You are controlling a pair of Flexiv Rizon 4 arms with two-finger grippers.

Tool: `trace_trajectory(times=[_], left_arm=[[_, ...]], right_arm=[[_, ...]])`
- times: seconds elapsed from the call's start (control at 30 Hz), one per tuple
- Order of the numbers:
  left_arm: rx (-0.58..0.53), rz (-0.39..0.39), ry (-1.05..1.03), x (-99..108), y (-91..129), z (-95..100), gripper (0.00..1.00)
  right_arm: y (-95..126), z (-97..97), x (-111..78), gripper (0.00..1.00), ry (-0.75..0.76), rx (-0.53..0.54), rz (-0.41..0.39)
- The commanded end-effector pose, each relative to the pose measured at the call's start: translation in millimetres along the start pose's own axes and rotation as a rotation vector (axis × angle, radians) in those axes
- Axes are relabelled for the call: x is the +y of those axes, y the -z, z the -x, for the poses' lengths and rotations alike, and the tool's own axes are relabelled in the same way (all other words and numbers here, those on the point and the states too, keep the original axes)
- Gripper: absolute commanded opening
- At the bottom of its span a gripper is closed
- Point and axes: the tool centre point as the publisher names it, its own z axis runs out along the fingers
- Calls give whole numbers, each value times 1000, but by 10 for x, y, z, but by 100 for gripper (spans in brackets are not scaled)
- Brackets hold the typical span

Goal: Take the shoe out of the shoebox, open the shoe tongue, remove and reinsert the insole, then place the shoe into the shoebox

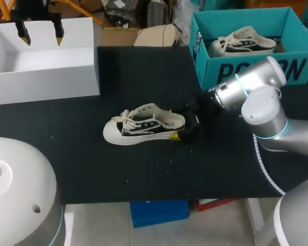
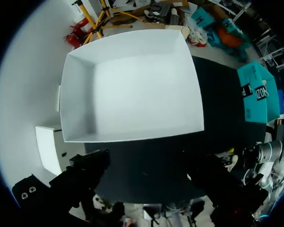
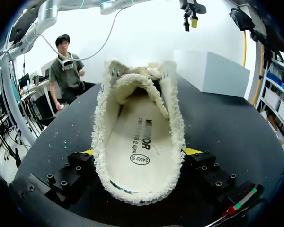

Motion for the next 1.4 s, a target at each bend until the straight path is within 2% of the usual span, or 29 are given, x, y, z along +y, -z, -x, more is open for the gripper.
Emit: trace_trajectory(times=[0.03, 0.2, 0.33, 0.37, 0.4, 0.47, 0.97, 1.03, 1.17, 1.3, 1.37, 1.4], left_arm=[[-172, -78, 8, 158, 237, -400, 100], [-124, -197, -299, 418, 193, -787, 100], [-32, -248, -611, 584, 145, -950, 100], [8, -250, -678, 606, 137, -967, 100], [138, -225, -817, 648, 137, -973, 100], [178, -181, -884, 605, 104, -963, 100], [178, -181, -884, 605, 104, -963, 100], [149, -134, -816, 622, 112, -960, 100], [60, -85, -659, 829, 74, -1130, 100], [20, -42, -529, 1043, -6, -1336, 100], [32, -33, -513, 1129, -39, -1431, 100], [75, -34, -524, 1175, -40, -1486, 100]], right_arm=[[-63, 1, -32, 0, -1, 1, -1], [-63, 1, -32, 0, -1, 1, -1], [-63, 1, -32, 0, -1, 1, -1], [-63, 1, -32, 0, -1, 1, -1], [-63, 1, -32, 0, -1, 1, -1], [-63, 1, -32, 0, -1, 1, -1], [-63, 1, -32, 0, -1, 1, -1], [-63, 1, -32, 0, -1, 1, -1], [-63, 1, -32, 0, -1, 1, -1], [-63, 1, -32, 0, -1, 1, -1], [-63, 1, -32, 0, -1, 1, -1], [-63, 1, -32, 0, -1, 1, -1]])
